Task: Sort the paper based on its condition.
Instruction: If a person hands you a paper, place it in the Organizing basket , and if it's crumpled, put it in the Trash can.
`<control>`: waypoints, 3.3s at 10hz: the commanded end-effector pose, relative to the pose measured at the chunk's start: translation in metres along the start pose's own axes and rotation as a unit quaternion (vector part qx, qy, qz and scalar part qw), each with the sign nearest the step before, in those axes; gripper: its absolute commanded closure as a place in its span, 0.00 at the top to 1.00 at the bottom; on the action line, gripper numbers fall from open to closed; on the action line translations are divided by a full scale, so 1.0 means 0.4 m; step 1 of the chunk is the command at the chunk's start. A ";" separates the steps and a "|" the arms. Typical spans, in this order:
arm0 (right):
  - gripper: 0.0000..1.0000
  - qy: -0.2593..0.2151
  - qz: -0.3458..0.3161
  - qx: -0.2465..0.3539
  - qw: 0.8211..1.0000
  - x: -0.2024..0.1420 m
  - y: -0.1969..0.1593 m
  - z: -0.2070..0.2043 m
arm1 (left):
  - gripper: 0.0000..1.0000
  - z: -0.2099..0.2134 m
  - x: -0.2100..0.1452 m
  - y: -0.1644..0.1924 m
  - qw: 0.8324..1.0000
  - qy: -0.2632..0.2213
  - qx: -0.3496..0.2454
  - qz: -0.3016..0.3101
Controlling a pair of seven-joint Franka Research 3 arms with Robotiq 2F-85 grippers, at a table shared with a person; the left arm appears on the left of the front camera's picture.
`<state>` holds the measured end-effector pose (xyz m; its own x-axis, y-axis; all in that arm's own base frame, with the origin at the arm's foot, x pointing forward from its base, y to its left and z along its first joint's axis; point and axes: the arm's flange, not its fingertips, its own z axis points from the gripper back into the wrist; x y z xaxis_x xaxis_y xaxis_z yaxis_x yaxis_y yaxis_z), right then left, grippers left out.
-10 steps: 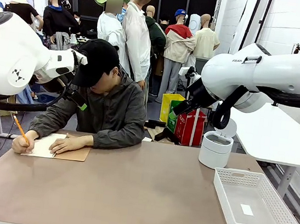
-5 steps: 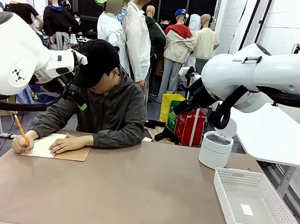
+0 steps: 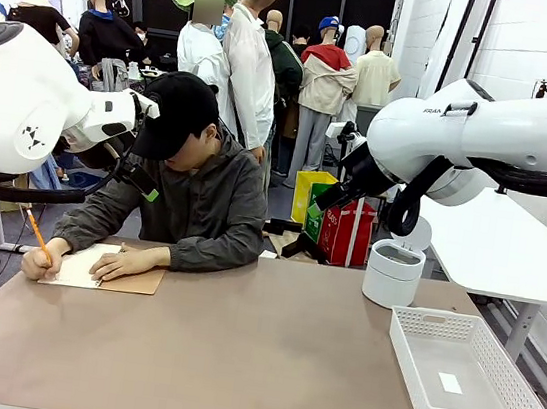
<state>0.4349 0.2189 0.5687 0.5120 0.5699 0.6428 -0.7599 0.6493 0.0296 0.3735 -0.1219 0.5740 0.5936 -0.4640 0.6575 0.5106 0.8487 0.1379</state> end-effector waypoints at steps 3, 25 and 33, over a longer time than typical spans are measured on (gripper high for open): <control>1.00 0.001 -0.001 0.001 1.000 0.000 -0.001 -0.004 | 1.00 0.002 0.000 0.002 1.000 -0.001 -0.001 -0.001; 1.00 0.001 -0.001 0.001 1.000 0.000 -0.001 -0.004 | 1.00 0.002 0.000 0.002 1.000 -0.001 -0.001 -0.001; 1.00 0.001 -0.001 0.001 1.000 0.000 -0.001 -0.004 | 1.00 0.002 0.000 0.002 1.000 -0.001 -0.001 -0.001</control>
<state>0.4349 0.2189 0.5687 0.5120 0.5699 0.6428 -0.7599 0.6493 0.0296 0.3735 -0.1219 0.5740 0.5936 -0.4640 0.6575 0.5106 0.8487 0.1379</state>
